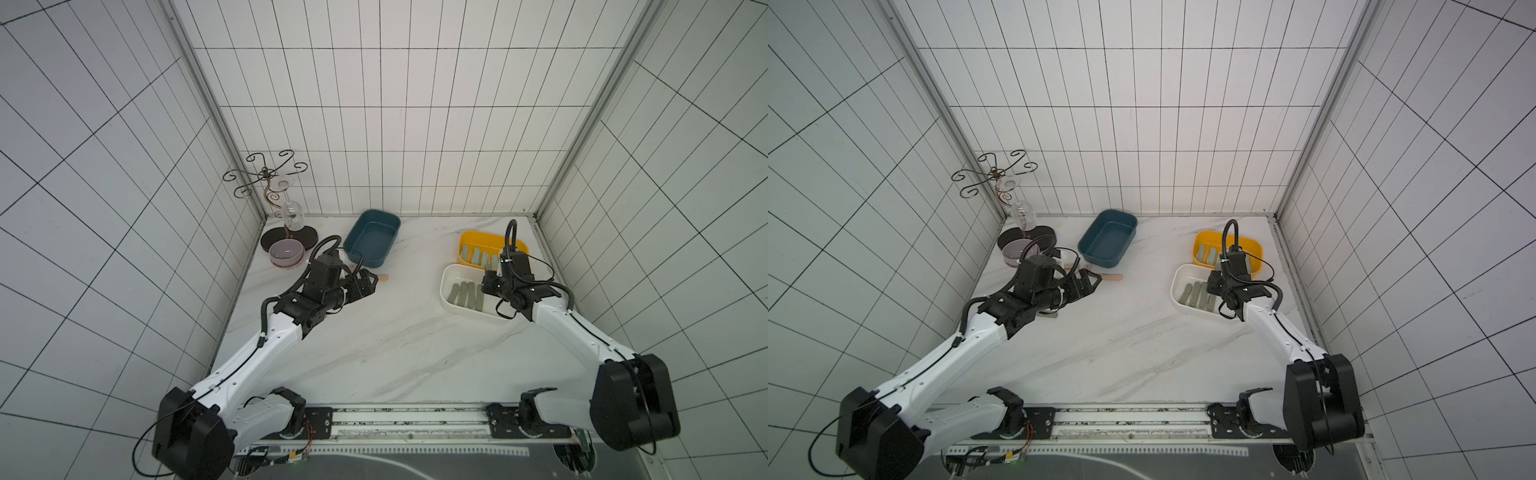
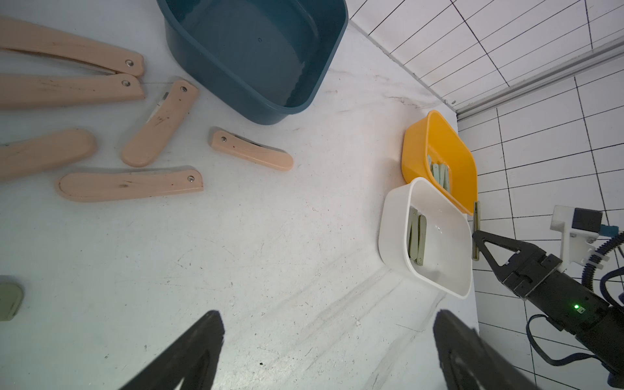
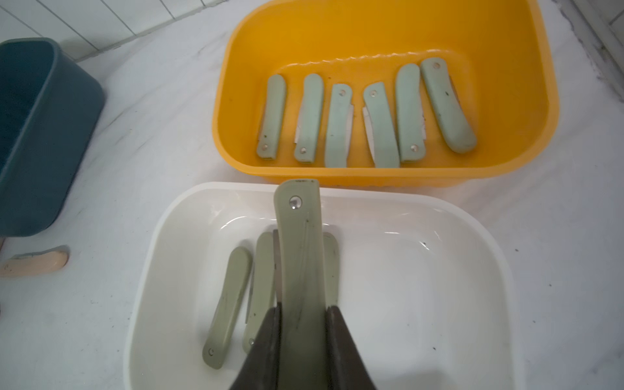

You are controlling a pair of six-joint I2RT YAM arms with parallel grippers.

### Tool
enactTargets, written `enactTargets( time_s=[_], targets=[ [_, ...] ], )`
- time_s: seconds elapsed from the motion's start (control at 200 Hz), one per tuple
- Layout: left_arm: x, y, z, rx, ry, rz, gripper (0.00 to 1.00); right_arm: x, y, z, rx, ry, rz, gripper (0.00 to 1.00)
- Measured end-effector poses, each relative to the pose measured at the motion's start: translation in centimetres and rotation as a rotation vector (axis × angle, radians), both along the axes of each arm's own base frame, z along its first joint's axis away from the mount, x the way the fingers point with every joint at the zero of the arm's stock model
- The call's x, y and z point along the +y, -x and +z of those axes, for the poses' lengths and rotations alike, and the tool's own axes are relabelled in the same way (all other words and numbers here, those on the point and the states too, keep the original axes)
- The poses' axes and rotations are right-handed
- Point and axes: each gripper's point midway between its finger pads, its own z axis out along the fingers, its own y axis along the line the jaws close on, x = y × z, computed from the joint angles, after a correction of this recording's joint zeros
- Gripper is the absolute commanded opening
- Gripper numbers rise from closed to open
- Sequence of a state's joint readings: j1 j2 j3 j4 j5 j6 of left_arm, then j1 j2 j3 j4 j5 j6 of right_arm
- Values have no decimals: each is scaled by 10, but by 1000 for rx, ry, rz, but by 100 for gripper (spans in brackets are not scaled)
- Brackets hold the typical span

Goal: Place the fruit knives into the storage box by color
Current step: Place the fruit knife in the storage box.

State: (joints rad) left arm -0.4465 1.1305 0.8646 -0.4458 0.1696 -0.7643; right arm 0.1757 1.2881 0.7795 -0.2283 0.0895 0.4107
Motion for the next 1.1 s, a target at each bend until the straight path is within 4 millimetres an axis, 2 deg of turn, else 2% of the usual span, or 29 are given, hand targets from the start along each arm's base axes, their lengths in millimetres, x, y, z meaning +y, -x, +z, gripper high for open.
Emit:
enactTargets(
  time_s=[0.185, 0.555, 0.82, 0.885, 1.005, 1.1],
  targets=[
    [-1, -3, -2, 0, -6, 4, 97, -16, 13, -25, 64, -31, -44, 18],
    [-1, -4, -2, -3, -4, 9, 97, -14, 18, -69, 179, -23, -17, 18],
    [-2, -5, -4, 0, -3, 11, 97, -17, 21, -88, 233, 19, 1, 19],
    [-2, -5, -5, 3, -5, 11, 97, -18, 20, -89, 231, 24, 3, 23],
    [-2, -6, -5, 3, -4, 11, 97, -18, 19, -90, 233, 29, 10, 42],
    [-2, -6, -4, 3, -4, 11, 97, -18, 21, -92, 244, 30, 11, 48]
  ],
)
